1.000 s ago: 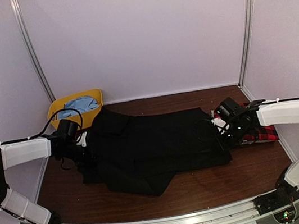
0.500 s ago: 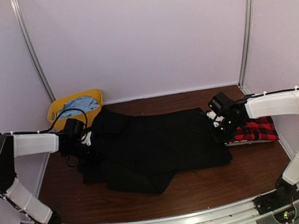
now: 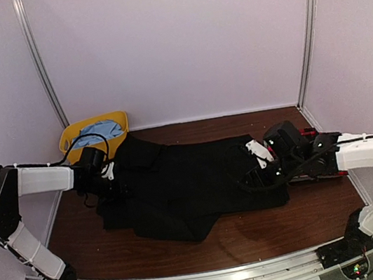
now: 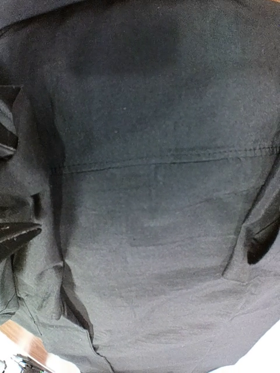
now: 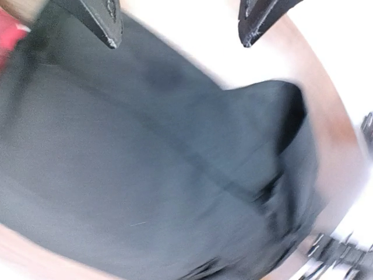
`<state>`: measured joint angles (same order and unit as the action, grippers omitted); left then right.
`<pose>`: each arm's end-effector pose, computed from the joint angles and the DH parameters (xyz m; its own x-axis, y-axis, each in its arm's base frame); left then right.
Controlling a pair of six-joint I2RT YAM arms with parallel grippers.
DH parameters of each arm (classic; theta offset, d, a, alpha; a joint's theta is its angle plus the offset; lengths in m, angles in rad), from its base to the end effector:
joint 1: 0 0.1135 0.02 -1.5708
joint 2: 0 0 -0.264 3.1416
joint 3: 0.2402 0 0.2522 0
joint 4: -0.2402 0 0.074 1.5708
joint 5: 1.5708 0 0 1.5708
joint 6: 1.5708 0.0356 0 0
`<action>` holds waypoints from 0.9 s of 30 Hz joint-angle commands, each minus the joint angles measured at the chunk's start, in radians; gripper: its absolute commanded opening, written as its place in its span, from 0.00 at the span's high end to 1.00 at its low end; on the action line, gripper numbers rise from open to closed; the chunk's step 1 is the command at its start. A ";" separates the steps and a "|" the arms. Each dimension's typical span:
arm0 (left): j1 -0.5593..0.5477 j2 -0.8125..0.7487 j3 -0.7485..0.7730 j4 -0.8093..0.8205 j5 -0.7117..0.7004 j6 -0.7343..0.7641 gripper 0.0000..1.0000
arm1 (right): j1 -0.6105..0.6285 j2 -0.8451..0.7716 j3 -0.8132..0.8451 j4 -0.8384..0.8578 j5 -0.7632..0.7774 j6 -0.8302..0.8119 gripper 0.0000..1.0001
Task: Fold and stack the long sleeve shirts
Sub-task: Fold the corner of the shirt at the center of the board, then pick up the sleeve from the center of the board.
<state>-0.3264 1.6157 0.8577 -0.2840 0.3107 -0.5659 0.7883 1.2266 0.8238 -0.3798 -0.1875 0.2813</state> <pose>0.2858 -0.1082 0.1592 -0.9324 -0.2233 -0.2843 -0.0575 0.8679 -0.4933 0.1765 0.1870 0.2443 -0.6969 -0.3141 -0.6447 -0.6208 0.7142 0.3231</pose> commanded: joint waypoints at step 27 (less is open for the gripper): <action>0.007 -0.016 -0.163 0.143 0.015 0.008 0.64 | 0.459 0.691 0.286 0.277 -0.056 -0.048 0.42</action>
<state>-0.3260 1.5978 0.7300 -0.1780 0.3210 -0.5655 1.2392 1.8847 1.0897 -0.0933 -0.2653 0.2398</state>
